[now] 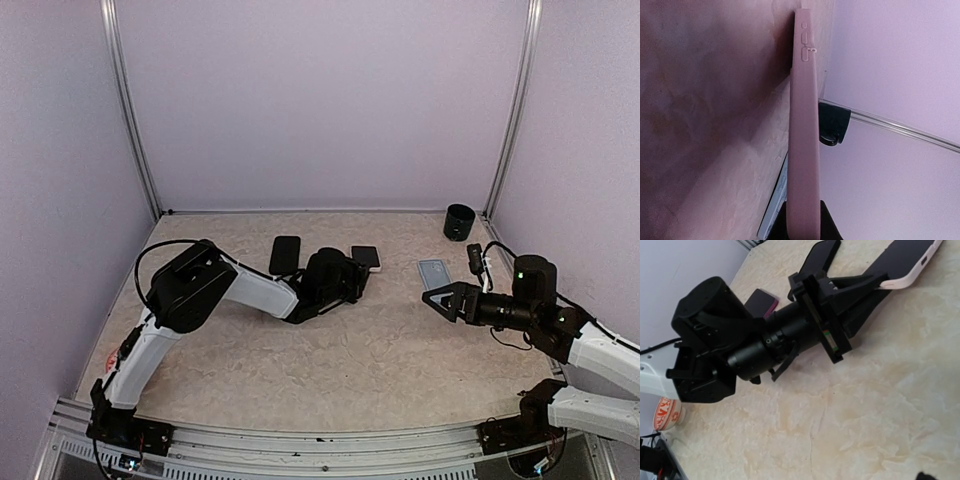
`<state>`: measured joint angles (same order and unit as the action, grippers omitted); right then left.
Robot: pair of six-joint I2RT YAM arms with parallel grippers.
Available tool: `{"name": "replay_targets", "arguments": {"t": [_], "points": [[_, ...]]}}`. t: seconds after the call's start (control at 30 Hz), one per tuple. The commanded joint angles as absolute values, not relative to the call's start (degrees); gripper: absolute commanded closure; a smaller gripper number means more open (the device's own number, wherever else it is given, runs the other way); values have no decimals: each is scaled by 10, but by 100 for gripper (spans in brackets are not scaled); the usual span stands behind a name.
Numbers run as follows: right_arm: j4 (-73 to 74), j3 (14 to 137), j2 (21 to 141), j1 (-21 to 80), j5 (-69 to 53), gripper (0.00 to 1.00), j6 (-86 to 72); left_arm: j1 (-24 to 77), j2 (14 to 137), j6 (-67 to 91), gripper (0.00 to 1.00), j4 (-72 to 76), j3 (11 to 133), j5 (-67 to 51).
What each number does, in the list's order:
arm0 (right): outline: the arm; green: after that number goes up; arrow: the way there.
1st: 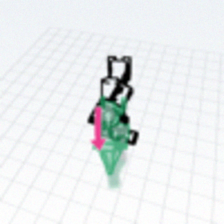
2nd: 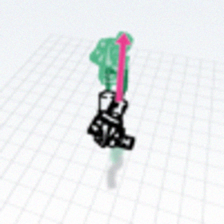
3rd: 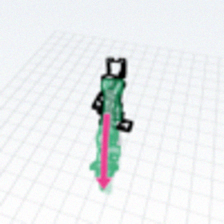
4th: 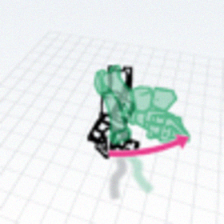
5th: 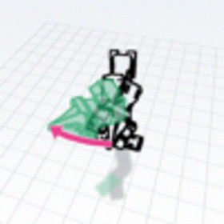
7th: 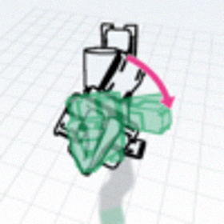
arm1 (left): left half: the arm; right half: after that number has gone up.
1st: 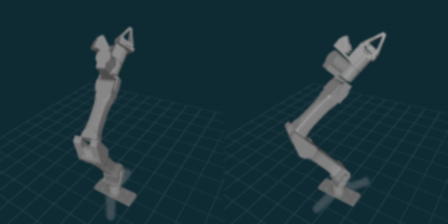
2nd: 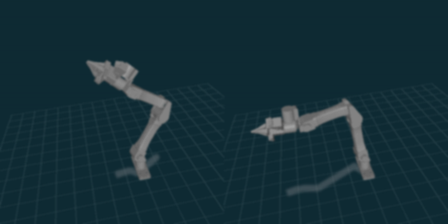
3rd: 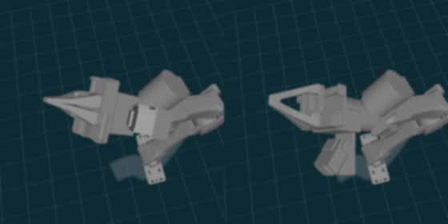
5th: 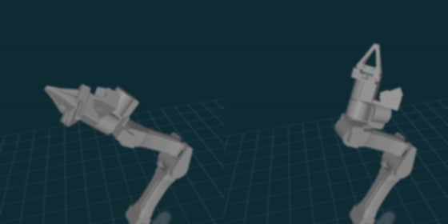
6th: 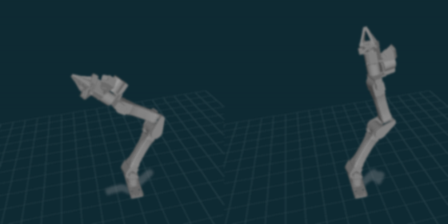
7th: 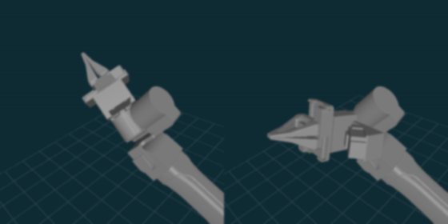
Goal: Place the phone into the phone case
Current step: Place the phone with the phone case at the center of the board.
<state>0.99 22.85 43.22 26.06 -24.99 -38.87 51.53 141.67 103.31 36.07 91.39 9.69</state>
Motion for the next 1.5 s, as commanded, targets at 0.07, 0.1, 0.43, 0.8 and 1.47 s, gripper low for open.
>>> {"name": "replay_targets", "arguments": {"t": [0.07, 0.1, 0.43, 0.8, 1.47], "points": [[12, 223, 434, 257, -251, 0, -384, 519, 1438, 1036, 92, 368, 959, 112], [12, 222, 435, 257, -251, 0, -384, 520, 1440, 1037, 91, 367, 962, 110], [13, 225, 437, 257, -250, 0, -378, 522, 1461, 1040, 82, 367, 982, 99], [2, 214, 439, 257, -254, 0, -383, 524, 1469, 1046, 74, 384, 973, 86], [2, 208, 430, 257, -257, 0, -385, 527, 1442, 1065, 70, 438, 902, 72]]}}
